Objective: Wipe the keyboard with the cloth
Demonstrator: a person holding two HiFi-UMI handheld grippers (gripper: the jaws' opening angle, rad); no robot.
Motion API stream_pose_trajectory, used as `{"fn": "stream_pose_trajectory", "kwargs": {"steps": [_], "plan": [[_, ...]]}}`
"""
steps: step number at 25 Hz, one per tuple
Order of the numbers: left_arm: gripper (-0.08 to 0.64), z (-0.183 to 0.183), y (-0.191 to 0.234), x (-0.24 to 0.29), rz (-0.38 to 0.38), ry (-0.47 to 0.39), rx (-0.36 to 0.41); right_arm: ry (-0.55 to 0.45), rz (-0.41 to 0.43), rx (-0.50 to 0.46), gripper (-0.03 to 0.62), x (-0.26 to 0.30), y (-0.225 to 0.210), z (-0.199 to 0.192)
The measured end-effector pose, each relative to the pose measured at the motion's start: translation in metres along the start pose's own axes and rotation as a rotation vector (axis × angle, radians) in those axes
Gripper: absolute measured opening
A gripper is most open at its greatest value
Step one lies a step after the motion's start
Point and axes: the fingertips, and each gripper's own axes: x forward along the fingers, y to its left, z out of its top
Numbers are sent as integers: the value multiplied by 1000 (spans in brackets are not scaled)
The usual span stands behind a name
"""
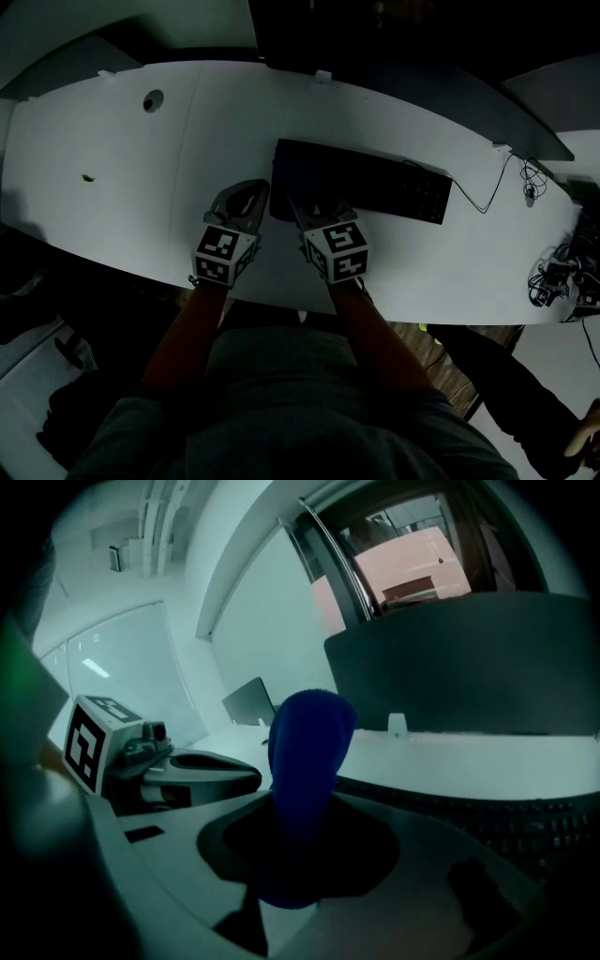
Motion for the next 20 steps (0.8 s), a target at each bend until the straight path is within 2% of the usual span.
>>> {"fn": "stream_pose_trajectory", "kwargs": {"steps": [10,16,20], "plan": [[6,-24,26,4,-48,58,1,108,-44,27,124,47,1,-31],[6,-31,26,14,-78,72,5,170,-82,-70,124,57,-1,-42],[6,-33,25,21,-89,82,-1,182,-107,-71,124,54,-6,-45]]}}
